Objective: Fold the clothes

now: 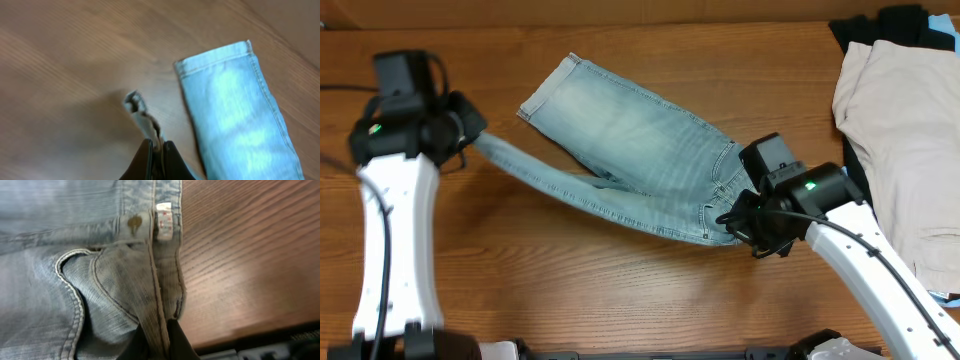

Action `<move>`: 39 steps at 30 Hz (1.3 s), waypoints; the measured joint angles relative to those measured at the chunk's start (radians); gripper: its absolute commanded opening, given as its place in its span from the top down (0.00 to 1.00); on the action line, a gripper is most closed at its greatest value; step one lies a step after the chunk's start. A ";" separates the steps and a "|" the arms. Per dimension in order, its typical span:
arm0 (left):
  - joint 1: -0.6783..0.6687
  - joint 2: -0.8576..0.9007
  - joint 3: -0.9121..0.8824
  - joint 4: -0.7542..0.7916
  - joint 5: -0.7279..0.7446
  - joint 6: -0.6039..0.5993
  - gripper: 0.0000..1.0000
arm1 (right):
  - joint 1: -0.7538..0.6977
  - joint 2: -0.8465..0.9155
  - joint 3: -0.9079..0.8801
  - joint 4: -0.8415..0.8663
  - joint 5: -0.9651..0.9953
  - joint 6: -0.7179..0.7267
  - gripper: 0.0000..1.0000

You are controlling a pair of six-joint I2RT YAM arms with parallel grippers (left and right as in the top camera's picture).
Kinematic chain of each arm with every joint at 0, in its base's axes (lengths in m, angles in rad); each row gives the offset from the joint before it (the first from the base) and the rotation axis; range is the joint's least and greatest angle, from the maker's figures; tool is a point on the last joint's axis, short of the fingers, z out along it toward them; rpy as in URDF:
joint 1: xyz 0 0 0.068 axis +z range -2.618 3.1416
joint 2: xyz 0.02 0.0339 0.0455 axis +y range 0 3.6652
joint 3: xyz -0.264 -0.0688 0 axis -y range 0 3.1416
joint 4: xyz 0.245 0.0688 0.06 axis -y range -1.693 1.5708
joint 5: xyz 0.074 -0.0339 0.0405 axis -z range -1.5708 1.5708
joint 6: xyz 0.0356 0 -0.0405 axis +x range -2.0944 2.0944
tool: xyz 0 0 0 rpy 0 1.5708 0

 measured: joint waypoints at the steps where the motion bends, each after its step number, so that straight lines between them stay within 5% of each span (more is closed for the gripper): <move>1: -0.014 0.029 0.000 0.044 -0.005 0.000 0.96 | -0.011 0.000 -0.041 0.046 -0.002 0.008 0.96; 17: -0.223 0.320 -0.002 0.676 -0.031 -0.002 0.94 | -0.209 0.023 -0.140 0.583 0.149 -0.056 0.87; 25: -0.292 0.500 -0.001 0.938 -0.035 -0.002 0.85 | -0.213 0.248 -0.143 0.897 0.240 -0.072 0.84; 39: -0.299 0.522 -0.001 0.980 -0.162 -0.004 0.74 | -0.483 0.317 -0.146 1.010 0.196 -0.085 0.69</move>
